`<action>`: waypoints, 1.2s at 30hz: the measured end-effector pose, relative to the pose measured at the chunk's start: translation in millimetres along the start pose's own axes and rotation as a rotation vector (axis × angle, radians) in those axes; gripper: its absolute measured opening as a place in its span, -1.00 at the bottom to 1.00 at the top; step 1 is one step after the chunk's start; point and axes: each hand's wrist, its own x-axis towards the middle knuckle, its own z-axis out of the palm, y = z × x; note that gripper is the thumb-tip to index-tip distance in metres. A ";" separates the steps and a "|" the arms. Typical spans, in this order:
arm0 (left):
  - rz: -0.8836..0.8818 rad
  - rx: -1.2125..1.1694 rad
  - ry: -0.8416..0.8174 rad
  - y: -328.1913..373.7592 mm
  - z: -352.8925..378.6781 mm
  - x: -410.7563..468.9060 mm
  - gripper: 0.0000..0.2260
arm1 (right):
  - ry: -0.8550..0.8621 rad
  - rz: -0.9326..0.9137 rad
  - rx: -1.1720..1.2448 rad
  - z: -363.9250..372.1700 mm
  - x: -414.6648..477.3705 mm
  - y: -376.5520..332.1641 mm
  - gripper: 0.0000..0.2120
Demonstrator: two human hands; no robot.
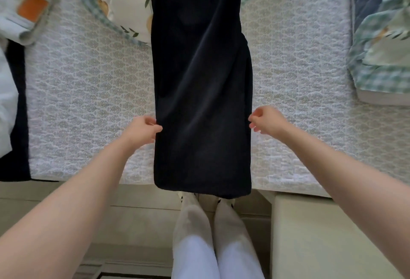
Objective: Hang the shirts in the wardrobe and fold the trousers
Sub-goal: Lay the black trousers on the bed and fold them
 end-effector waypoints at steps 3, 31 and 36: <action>0.042 -0.197 0.056 41.2 0.1 20.0 -0.81 | 0.020 -0.017 0.121 -18.8 29.7 -36.5 -0.72; 0.366 -0.321 0.296 205.9 -114.7 120.4 -0.84 | 0.166 0.182 0.765 -111.8 157.7 -97.5 -0.76; 0.402 -0.330 0.232 233.3 -118.3 115.4 -0.77 | 0.203 0.151 0.667 -113.3 168.9 -102.6 -0.68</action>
